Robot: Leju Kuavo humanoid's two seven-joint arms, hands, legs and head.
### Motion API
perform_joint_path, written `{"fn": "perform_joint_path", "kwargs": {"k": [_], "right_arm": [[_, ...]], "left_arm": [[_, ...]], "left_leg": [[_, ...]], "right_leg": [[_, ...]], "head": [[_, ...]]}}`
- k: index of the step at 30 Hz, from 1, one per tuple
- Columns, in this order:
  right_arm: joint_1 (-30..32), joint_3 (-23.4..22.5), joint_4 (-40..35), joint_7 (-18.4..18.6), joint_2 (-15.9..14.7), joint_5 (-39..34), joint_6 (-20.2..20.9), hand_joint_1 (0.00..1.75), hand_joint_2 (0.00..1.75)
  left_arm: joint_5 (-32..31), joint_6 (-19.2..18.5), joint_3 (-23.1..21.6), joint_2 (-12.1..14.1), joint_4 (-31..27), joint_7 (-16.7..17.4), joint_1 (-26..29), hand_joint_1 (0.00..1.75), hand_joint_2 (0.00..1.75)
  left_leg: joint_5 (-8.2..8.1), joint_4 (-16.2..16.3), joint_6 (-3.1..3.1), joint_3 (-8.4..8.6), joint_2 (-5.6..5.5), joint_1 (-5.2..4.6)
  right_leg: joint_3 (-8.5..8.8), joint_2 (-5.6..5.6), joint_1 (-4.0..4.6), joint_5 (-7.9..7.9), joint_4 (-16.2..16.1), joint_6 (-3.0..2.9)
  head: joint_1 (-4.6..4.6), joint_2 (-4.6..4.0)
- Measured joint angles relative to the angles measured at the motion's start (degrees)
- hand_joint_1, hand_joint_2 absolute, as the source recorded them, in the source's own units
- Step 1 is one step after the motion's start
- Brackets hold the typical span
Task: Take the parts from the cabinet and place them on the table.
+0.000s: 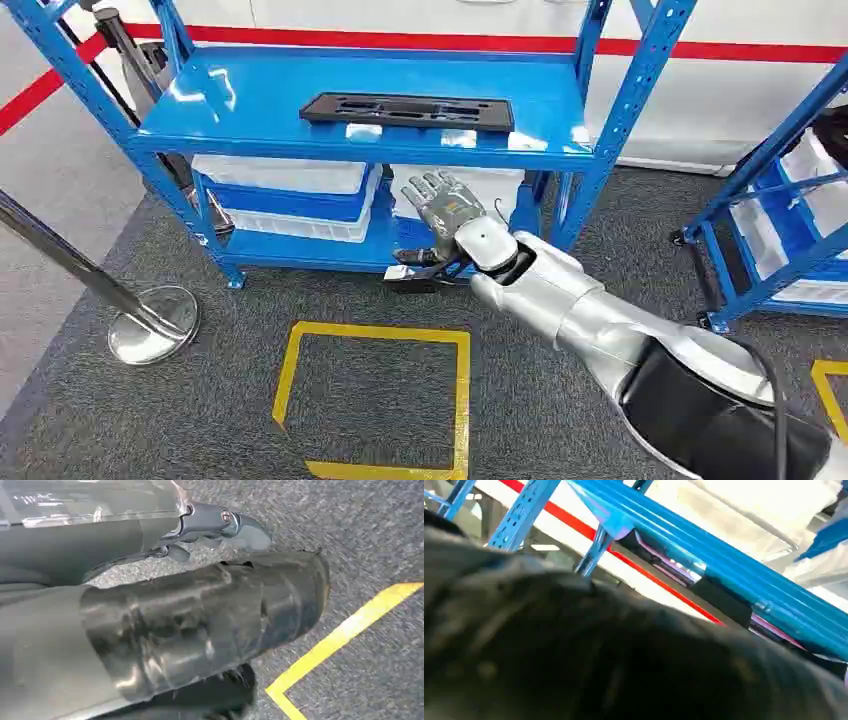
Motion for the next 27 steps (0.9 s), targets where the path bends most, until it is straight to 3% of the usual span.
{"fn": "perform_joint_path", "kwargs": {"k": [1, 4, 5, 6, 7, 9, 10, 11, 12, 14, 15, 16, 20, 27], "right_arm": [[-0.2, 0.0, 0.1, 0.0, -0.1, 0.0, 0.0, 0.00, 0.00], [-0.3, 0.0, 0.2, -0.1, -0.2, 0.0, 0.0, 0.00, 0.00], [-0.4, 0.0, 0.2, -0.1, -0.2, 0.0, 0.0, 0.00, 0.00], [-0.4, -0.1, 0.2, -0.1, -0.3, 0.0, 0.0, 0.00, 0.00], [-0.7, -0.2, 0.3, -0.1, -0.4, 0.0, 0.0, 0.00, 0.00], [-0.6, -0.2, 0.4, -0.1, -0.6, 0.1, 0.0, 0.00, 0.00], [-0.4, -0.2, 0.4, -0.1, -0.7, 0.2, 0.0, 0.00, 0.00], [-0.3, -0.2, 0.5, -0.1, -0.7, 0.2, 0.1, 0.00, 0.00], [-0.3, -0.2, 0.5, -0.1, -0.7, 0.2, 0.1, 0.00, 0.00], [-0.5, -0.2, 0.5, -0.1, -0.7, 0.3, 0.1, 0.00, 0.00], [-0.7, -0.2, 0.5, -0.1, -0.8, 0.3, 0.1, 0.00, 0.00], [-0.9, -0.2, 0.6, -0.1, -0.9, 0.4, 0.1, 0.00, 0.00], [-0.9, -0.2, 0.7, -0.1, -1.0, 0.6, 0.2, 0.00, 0.00], [-0.9, -0.2, 0.7, -0.1, -1.0, 0.7, 0.2, 0.00, 0.00]], "left_arm": [[0.0, 0.0, 0.0, 0.0, 0.0, 0.0, -0.1, 0.00, 0.00], [0.0, 0.0, 0.0, 0.0, 0.0, 0.0, -0.1, 0.00, 0.00], [0.0, 0.0, 0.0, 0.0, 0.0, 0.0, 0.0, 0.00, 0.00], [0.0, 0.0, 0.0, 0.0, 0.0, 0.0, 0.0, 0.00, 0.00], [0.0, 0.0, 0.0, 0.0, 0.0, 0.0, 0.0, 0.00, 0.00], [0.0, 0.0, 0.0, 0.0, 0.0, 0.1, -0.1, 0.00, 0.00], [0.0, 0.0, 0.0, 0.0, 0.0, 0.1, -0.1, 0.00, 0.00], [0.0, 0.0, 0.0, 0.0, 0.0, 0.1, 0.0, 0.00, 0.00], [0.0, -0.2, 0.0, 0.0, 0.0, 0.1, 0.0, 0.00, 0.00], [0.0, -0.4, 0.0, -0.1, 0.0, 0.1, 0.0, 0.00, 0.00], [0.0, -0.5, 0.0, -0.1, 0.0, 0.1, 0.0, 0.00, 0.00], [0.0, -0.6, 0.0, -0.1, 0.0, 0.0, -0.1, 0.00, 0.00], [0.0, -0.7, 0.0, -0.1, 0.0, 0.0, 0.0, 0.00, 0.00], [0.0, -0.7, 0.0, -0.1, 0.0, 0.0, -0.1, 0.00, 0.00]], "left_leg": [[-0.74, -1.3, 0.14, 0.94, 0.03, -0.22], [-0.95, -1.4, 0.36, 0.86, -0.09, -0.42], [-0.68, -2.2, 0.75, 1.30, -0.02, 0.01], [-0.52, -2.6, 0.98, 1.74, 0.11, 0.09], [-0.53, -2.7, 1.38, 1.79, 0.13, 0.12], [-0.66, -2.6, 1.62, 1.78, 0.14, 0.01], [-0.72, -2.5, 1.69, 1.76, 0.14, 0.00], [-0.80, -2.4, 1.68, 1.80, 0.12, 0.00], [-0.94, -2.3, 1.64, 1.89, 0.07, 0.01], [-1.37, -1.9, 1.39, 2.09, -0.08, 0.01], [-1.70, -1.6, 1.19, 2.06, -0.11, 0.01], [-1.77, -1.4, 0.95, 1.73, -0.12, -0.35], [-1.52, -1.7, 0.21, 1.75, -0.13, -0.15], [-1.61, -1.6, -0.01, 1.81, -0.14, -0.18]], "right_leg": [[-0.25, 0.14, 0.23, -0.13, 0.3, 0.29], [-0.16, -0.04, 0.02, 0.02, -0.2, 0.99], [0.09, -0.06, 0.39, -0.12, -0.2, 1.44], [-0.28, -0.08, -0.02, -0.93, 0.8, 1.63], [-1.71, -0.19, -0.11, -2.95, 3.8, 1.75], [-6.36, -0.19, -0.26, -7.13, 13.2, 2.02], [-8.43, -0.19, -0.26, -8.25, 17.0, 2.14], [-9.13, -0.20, -0.29, -7.67, 17.9, 2.20], [-8.25, -0.20, -0.36, -5.51, 15.6, 2.17], [-3.62, -0.22, -0.47, -0.18, 6.0, 1.83], [-1.73, -0.24, -0.45, 0.78, 1.3, 1.50], [-1.20, -0.17, 0.03, 0.13, 0.7, 1.39], [-1.15, 0.03, 0.17, 0.34, 0.5, 0.85], [-1.02, 0.06, -0.02, 0.49, 0.2, 0.58]], "head": [[0.00, 0.00], [-0.02, 0.00], [0.02, 0.00], [0.02, 0.00], [0.07, 0.00], [0.04, 0.00], [0.07, 0.00], [0.07, 0.00], [0.07, 0.00], [0.07, 0.00], [0.07, 0.00], [0.11, 0.00], [0.09, 0.00], [0.09, 0.00]]}}
